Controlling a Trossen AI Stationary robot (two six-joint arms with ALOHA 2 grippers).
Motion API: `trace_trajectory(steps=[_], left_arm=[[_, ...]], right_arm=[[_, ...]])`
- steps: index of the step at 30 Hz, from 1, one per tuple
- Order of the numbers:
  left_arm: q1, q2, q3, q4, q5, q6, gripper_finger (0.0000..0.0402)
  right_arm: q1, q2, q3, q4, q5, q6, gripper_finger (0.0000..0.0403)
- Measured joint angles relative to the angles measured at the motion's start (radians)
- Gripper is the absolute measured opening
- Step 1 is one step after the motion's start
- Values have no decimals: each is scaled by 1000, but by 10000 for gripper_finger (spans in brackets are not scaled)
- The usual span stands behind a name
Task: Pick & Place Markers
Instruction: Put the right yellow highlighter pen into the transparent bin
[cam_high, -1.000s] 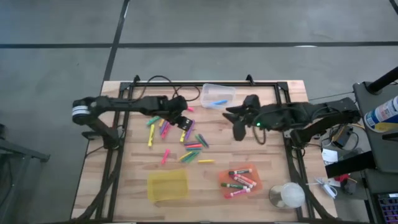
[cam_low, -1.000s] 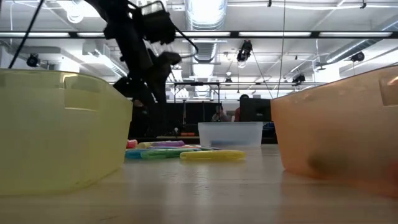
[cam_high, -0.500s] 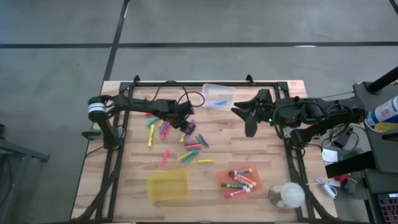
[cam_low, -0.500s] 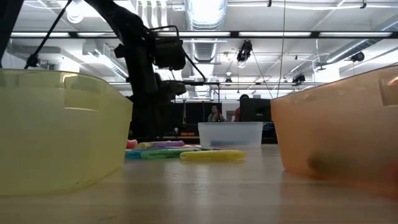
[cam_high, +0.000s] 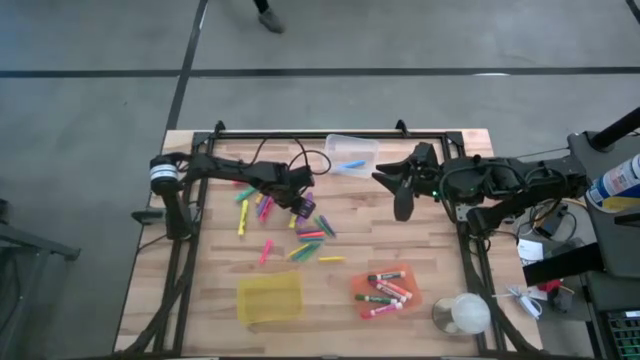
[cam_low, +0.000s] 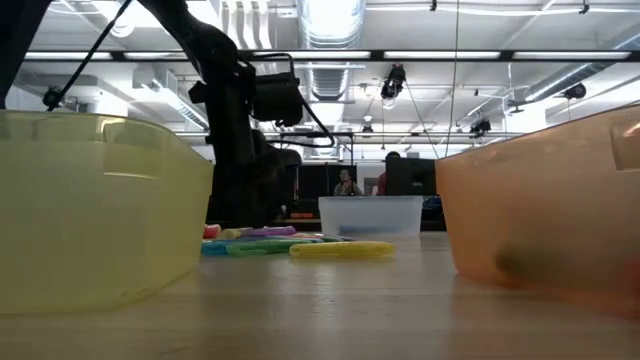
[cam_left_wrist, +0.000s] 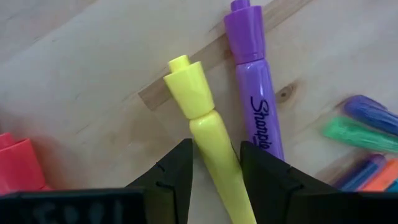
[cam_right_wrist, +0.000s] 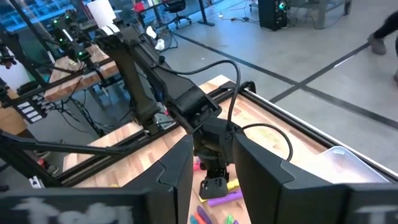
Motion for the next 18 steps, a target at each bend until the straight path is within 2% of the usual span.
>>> trace_trajectory(steps=[9,15,18], left_arm=[[3,18,2,-1,6,10,121],[18,11,2,-4,17,7,51],[21,9,8,-6,20,28,44]], right_arm=[[0,1,0,0,0,0,106],[-1,1,0,1,1,0,99],[-1,1,0,1,18,0,95]])
